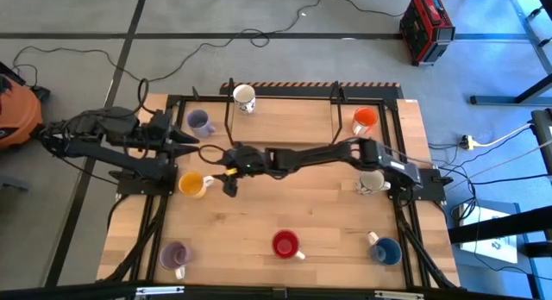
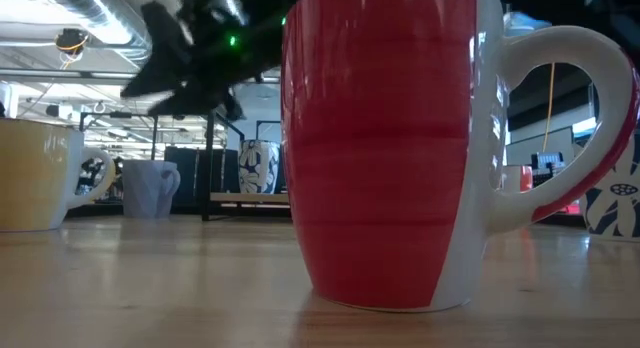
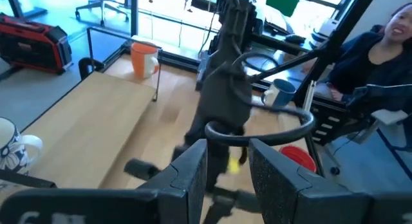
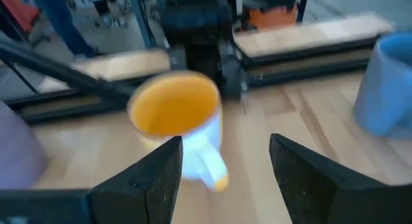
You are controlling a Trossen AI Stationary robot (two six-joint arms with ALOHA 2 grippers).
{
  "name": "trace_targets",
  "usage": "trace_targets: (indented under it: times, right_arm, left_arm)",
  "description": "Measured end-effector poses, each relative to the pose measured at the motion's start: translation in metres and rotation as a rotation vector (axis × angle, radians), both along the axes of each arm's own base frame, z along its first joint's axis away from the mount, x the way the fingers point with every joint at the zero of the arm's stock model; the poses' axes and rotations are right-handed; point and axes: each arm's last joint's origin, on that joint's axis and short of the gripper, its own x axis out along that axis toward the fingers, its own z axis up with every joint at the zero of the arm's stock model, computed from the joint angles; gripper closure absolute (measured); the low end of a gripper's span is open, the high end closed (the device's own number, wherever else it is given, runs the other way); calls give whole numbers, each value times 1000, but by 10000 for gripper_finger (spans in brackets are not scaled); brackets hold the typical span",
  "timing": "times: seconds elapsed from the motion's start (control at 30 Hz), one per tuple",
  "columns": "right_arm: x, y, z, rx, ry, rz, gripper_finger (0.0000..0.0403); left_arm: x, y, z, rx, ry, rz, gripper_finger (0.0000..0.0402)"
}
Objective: Place coffee mugs
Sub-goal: Put the yellow mug on the shelf
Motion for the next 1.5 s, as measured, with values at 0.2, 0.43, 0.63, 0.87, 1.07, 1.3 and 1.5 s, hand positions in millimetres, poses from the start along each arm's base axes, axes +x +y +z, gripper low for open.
trace_targets:
  times: [0.2, 0.43, 0.63, 0.87, 1.07, 1.3, 1.5]
  right_arm:
    - [19, -5, -32, 19, -47, 9, 183]
    - [28, -4, -66, 61, -101, 23, 183]
    - [29, -2, -88, 79, -77, 58, 183]
    - [30, 3, -95, 84, -78, 133, 213]
    - [30, 13, -92, 60, -112, 181, 275]
    - [30, 20, -93, 30, -104, 194, 319]
    - [29, 24, -93, 11, -102, 204, 365]
  left_arm:
    - [0, 0, 1, 4, -6, 2, 292]
    - [0, -1, 1, -8, -9, -16, 292]
    - [0, -1, 1, -38, -9, -24, 292]
    - [0, -1, 1, -39, -9, -24, 292]
    - [0, 0, 1, -33, -10, -6, 292]
    - [0, 0, 1, -32, -10, -5, 292]
    - [0, 0, 1, -31, -10, -5, 291]
